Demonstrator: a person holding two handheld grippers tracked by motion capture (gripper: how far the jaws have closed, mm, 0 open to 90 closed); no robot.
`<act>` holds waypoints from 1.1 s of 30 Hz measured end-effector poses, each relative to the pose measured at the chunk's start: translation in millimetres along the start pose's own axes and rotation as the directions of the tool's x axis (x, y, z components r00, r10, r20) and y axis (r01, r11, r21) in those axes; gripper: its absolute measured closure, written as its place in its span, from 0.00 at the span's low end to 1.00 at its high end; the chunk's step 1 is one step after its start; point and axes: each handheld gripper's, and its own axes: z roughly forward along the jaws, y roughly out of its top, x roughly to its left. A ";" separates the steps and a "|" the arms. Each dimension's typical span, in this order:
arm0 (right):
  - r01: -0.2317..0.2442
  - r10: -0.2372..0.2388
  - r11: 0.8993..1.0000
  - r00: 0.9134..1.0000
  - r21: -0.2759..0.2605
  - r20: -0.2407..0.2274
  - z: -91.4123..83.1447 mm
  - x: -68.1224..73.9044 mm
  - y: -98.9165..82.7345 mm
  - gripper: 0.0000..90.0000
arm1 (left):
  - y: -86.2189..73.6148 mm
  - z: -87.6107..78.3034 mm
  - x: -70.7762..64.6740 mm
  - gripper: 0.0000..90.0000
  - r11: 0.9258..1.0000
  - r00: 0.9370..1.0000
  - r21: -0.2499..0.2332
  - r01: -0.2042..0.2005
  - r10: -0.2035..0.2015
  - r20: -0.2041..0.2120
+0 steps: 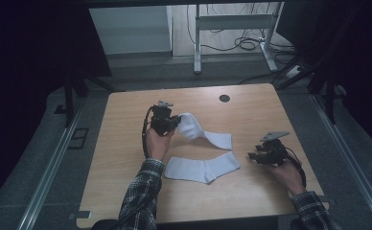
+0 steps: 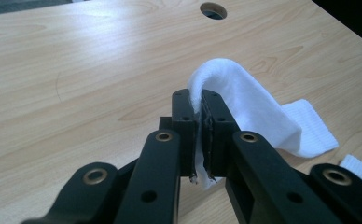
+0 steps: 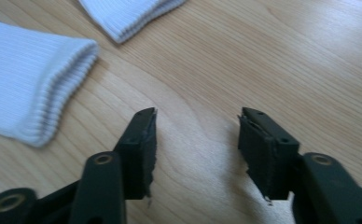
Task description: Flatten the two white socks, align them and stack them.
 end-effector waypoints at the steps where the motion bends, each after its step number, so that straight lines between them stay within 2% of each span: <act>1: -0.011 0.011 1.000 1.000 -0.006 -0.021 -0.8 0.7 2.4 0.62 | -1.6 0.6 0.8 0.95 1.000 1.000 0.001 -0.001 0.001 0.001; 2: -0.015 0.014 1.000 0.999 -0.025 -0.049 -1.6 2.1 6.8 0.66 | -2.9 1.3 1.3 0.95 1.000 1.000 -0.001 0.003 -0.003 0.005; 4: -0.016 0.012 0.999 0.997 -0.047 -0.078 -2.1 5.2 15.5 0.74 | -5.1 2.7 2.6 0.95 1.000 1.000 0.003 0.004 -0.005 0.009; 5: -0.018 0.011 0.998 0.993 -0.065 -0.115 -0.5 9.8 26.8 0.80 | -5.9 3.1 3.0 0.95 1.000 1.000 0.003 0.006 -0.006 0.010; 7: -0.010 0.001 0.998 0.992 -0.068 -0.128 1.4 13.0 32.3 0.81 | -8.0 4.1 4.7 0.95 1.000 1.000 0.002 0.013 -0.013 0.017; 11: 0.048 -0.059 0.996 0.985 -0.070 -0.160 16.3 27.3 52.4 0.83 | -10.8 5.8 6.0 0.95 1.000 1.000 0.004 0.018 -0.018 0.023; 13: 0.062 -0.071 0.996 0.983 -0.059 -0.168 24.8 31.8 57.5 0.82 | -12.2 6.7 6.1 0.95 1.000 0.999 0.006 0.018 -0.018 0.030; 17: 0.091 -0.093 0.996 0.984 -0.021 -0.153 43.7 33.5 60.9 0.78 | -15.1 7.8 6.5 0.94 1.000 0.999 0.005 0.019 -0.019 0.036; 19: 0.103 -0.102 0.995 0.984 -0.001 -0.145 50.3 33.2 59.6 0.80 | -16.5 7.6 7.8 0.94 1.000 0.999 0.006 0.020 -0.020 0.038; 20: 0.114 -0.115 0.993 0.984 -0.011 -0.135 51.4 33.6 58.8 0.83 | -17.3 7.4 8.6 0.94 1.000 0.999 0.005 0.023 -0.023 0.038; 22: 0.120 -0.120 0.993 0.986 -0.005 -0.114 51.3 34.2 58.1 0.91 | -19.1 6.8 10.6 0.95 1.000 0.999 0.002 0.027 -0.027 0.038; 23: 0.109 -0.108 0.994 0.988 0.000 -0.111 50.8 34.8 57.5 0.93 | -20.2 6.6 11.6 0.94 0.999 0.999 0.001 0.032 -0.032 0.038; 27: 0.099 -0.097 0.995 0.990 0.013 -0.107 48.6 36.9 57.7 0.97 | -24.8 5.2 15.1 0.95 0.999 0.998 -0.004 0.043 -0.043 0.042; 29: 0.100 -0.097 0.995 0.988 0.025 -0.118 45.0 38.6 60.3 0.97 | -26.1 1.7 16.1 0.95 0.999 0.998 -0.011 0.044 -0.044 0.042; 31: 0.082 -0.080 0.997 0.987 0.014 -0.139 37.5 39.5 63.7 0.97 | -25.8 -4.0 15.4 0.95 0.999 0.998 -0.022 0.043 -0.042 0.051; 33: 0.077 -0.076 0.997 0.984 0.000 -0.163 21.4 41.0 70.6 0.97 | -24.0 -12.0 13.8 0.95 0.999 0.998 -0.032 0.034 -0.032 0.055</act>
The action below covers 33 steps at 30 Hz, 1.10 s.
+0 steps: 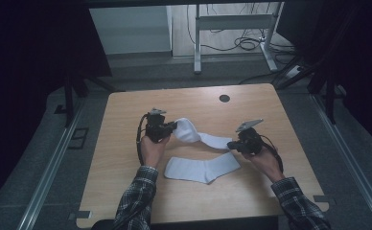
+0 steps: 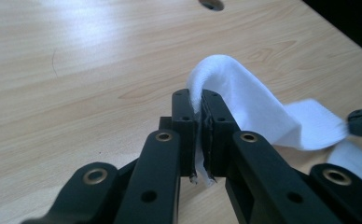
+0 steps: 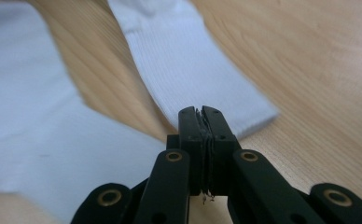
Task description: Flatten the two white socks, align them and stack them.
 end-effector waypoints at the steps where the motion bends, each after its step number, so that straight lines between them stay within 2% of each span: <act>1: 0.005 -0.005 1.000 1.000 -0.003 -0.002 -6.5 1.6 3.1 0.97 | 1.7 -5.8 -1.5 0.95 1.000 1.000 -0.007 -0.005 0.005 0.002; 4: 0.006 -0.006 1.000 1.000 -0.025 -0.011 -35.3 3.9 19.7 0.97 | 8.4 -25.3 -4.5 0.95 0.999 1.000 -0.043 -0.029 0.029 -0.003; 5: -0.004 0.004 0.999 1.000 -0.039 0.002 -44.5 2.2 27.8 0.97 | 10.2 -28.3 -4.3 0.95 0.998 0.999 -0.045 -0.035 0.034 -0.018; 7: -0.009 0.011 0.998 0.999 -0.058 0.034 -49.6 -4.5 39.2 0.96 | 11.0 -27.1 -1.3 0.95 0.999 0.998 -0.029 -0.034 0.033 -0.047; 8: -0.017 0.020 0.998 0.998 -0.059 0.053 -46.8 -10.3 44.8 0.92 | 8.8 -21.7 2.8 0.95 1.000 0.998 -0.007 -0.025 0.024 -0.063; 9: -0.021 0.027 0.998 0.995 -0.066 0.095 -39.4 -18.6 49.4 0.83 | 6.1 -17.0 5.6 0.94 1.000 0.997 0.006 -0.016 0.016 -0.070; 10: -0.032 0.040 0.997 0.992 -0.073 0.118 -33.5 -24.2 50.6 0.82 | 0.1 -7.9 10.1 0.94 1.000 0.997 0.028 0.000 0.002 -0.079; 11: -0.070 0.078 0.995 0.991 -0.067 0.112 -23.9 -33.2 50.3 0.81 | -3.9 -2.8 12.7 0.94 0.999 0.996 0.047 0.005 -0.001 -0.087; 12: -0.089 0.096 0.994 0.990 -0.071 0.107 -18.8 -37.2 49.2 0.78 | -9.3 3.6 16.0 0.94 0.998 0.995 0.068 0.007 0.000 -0.098; 14: -0.100 0.108 0.992 0.987 -0.075 0.117 -10.0 -41.7 45.1 0.78 | -19.8 14.4 22.3 0.91 0.995 0.994 0.095 0.017 -0.006 -0.113; 16: -0.094 0.101 0.994 0.988 -0.061 0.113 -5.1 -42.4 39.9 0.76 | -25.0 17.2 27.2 0.82 0.995 0.990 0.099 0.009 0.005 -0.141; 19: -0.096 0.102 0.994 0.989 -0.058 0.111 -2.8 -44.0 33.6 0.74 | -27.0 15.0 32.3 0.73 0.997 0.986 0.078 0.017 -0.004 -0.169; 24: -0.119 0.126 0.990 0.987 -0.070 0.104 3.5 -48.6 28.5 0.72 | -28.8 8.7 38.4 0.68 0.997 0.976 0.076 -0.010 0.026 -0.218; 26: -0.118 0.125 0.990 0.987 -0.072 0.104 8.9 -49.2 28.3 0.70 | -31.0 9.4 41.4 0.68 0.997 0.975 0.079 -0.006 0.024 -0.222; 29: -0.116 0.123 0.990 0.987 -0.076 0.104 19.9 -48.6 29.9 0.69 | -37.1 12.6 45.8 0.67 0.997 0.978 0.072 0.001 0.014 -0.208; 33: -0.111 0.119 0.991 0.988 -0.076 0.101 32.8 -46.9 33.6 0.69 | -45.7 17.7 48.3 0.66 0.997 0.979 0.083 -0.001 0.018 -0.205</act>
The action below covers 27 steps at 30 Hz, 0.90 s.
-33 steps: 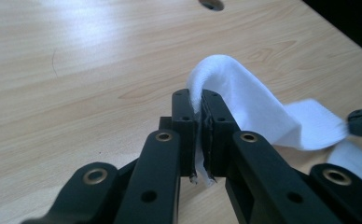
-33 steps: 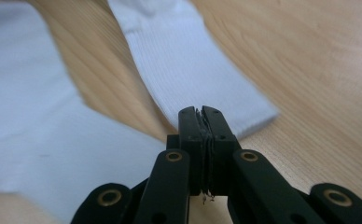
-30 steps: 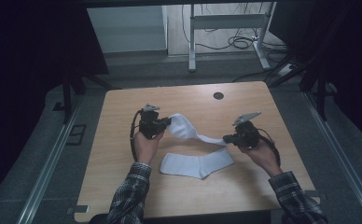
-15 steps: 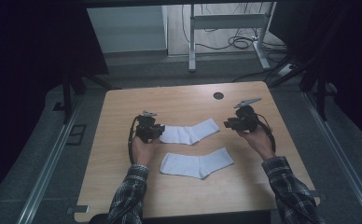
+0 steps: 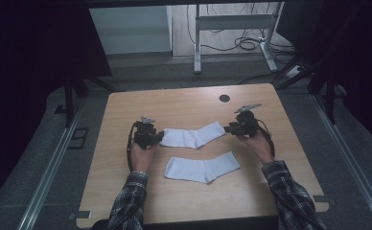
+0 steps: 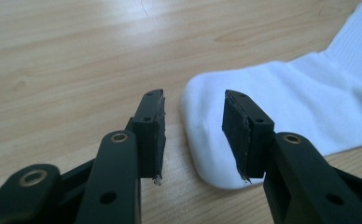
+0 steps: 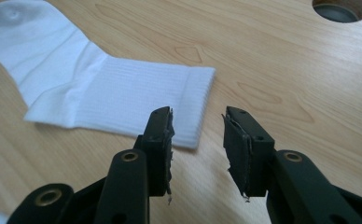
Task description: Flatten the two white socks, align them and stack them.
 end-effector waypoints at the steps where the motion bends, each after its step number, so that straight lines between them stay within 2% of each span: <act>1: 0.006 -0.006 1.000 1.000 0.001 0.001 4.4 1.2 1.0 0.69 | -2.0 1.5 0.3 0.66 1.000 1.000 0.000 0.003 -0.003 0.001; 7: 0.011 -0.011 1.000 0.999 0.013 0.034 24.7 4.7 4.5 0.69 | -10.8 5.1 5.1 0.67 1.000 1.000 -0.009 0.018 -0.017 0.019; 11: 0.003 -0.005 1.000 0.999 0.031 0.045 35.0 5.3 3.8 0.69 | -14.5 8.9 6.3 0.69 1.000 1.000 0.002 0.017 -0.017 0.023; 13: 0.021 -0.023 0.999 0.998 0.042 0.057 39.2 7.8 2.0 0.71 | -15.6 10.8 5.9 0.73 1.000 0.999 0.006 0.016 -0.016 0.028; 16: 0.031 -0.033 0.999 0.998 0.042 0.052 40.9 10.2 0.1 0.79 | -16.8 12.1 5.8 0.81 1.000 0.999 0.003 0.016 -0.016 0.039; 19: 0.013 -0.015 0.998 0.999 0.058 0.040 39.9 12.3 0.2 0.88 | -17.0 12.5 4.9 0.90 1.000 0.999 0.005 0.015 -0.016 0.050; 21: -0.001 -0.001 0.998 0.999 0.066 0.034 38.9 12.9 0.1 0.90 | -17.6 12.4 3.3 0.94 1.000 0.998 0.003 0.015 -0.015 0.053; 27: 0.002 -0.004 0.998 1.000 0.062 0.024 29.6 14.4 -1.6 0.91 | -15.9 7.5 0.1 0.95 1.000 0.998 -0.006 0.000 0.000 0.056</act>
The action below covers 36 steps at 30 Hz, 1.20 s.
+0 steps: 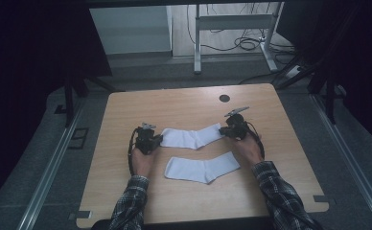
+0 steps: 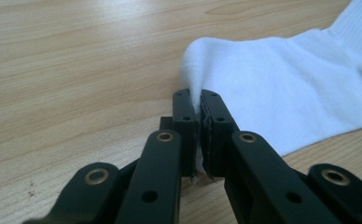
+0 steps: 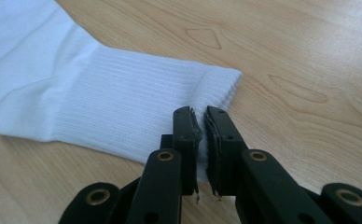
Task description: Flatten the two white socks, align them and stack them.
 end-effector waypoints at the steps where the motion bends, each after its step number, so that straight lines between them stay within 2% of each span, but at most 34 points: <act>1: 0.004 -0.004 1.000 1.000 -0.004 -0.001 -2.7 0.2 -0.1 0.91 | 0.8 -0.8 -1.0 0.95 1.000 1.000 -0.006 0.002 -0.002 0.001; 9: 0.033 -0.033 0.999 0.999 -0.027 -0.001 -25.7 2.8 0.9 0.91 | 8.5 -15.7 -13.6 0.96 0.998 0.999 -0.041 -0.038 0.039 0.029; 19: 0.046 -0.048 0.996 0.999 -0.074 -0.017 -63.5 5.2 -5.5 0.91 | 7.4 -41.6 -28.2 0.96 0.993 0.994 -0.088 -0.075 0.081 0.067; 25: 0.061 -0.064 0.994 0.998 -0.092 -0.028 -83.7 11.8 -14.9 0.91 | 1.1 -58.9 -35.9 0.96 0.990 0.989 -0.108 -0.093 0.104 0.108; 30: 0.075 -0.079 0.992 0.996 -0.106 -0.041 -99.2 19.2 -24.4 0.91 | -4.6 -71.6 -43.4 0.96 0.986 0.983 -0.117 -0.121 0.136 0.126; 36: 0.077 -0.086 0.990 0.994 -0.117 -0.069 -115.6 28.2 -40.2 0.91 | -17.0 -85.4 -52.2 0.96 0.983 0.976 -0.124 -0.137 0.155 0.150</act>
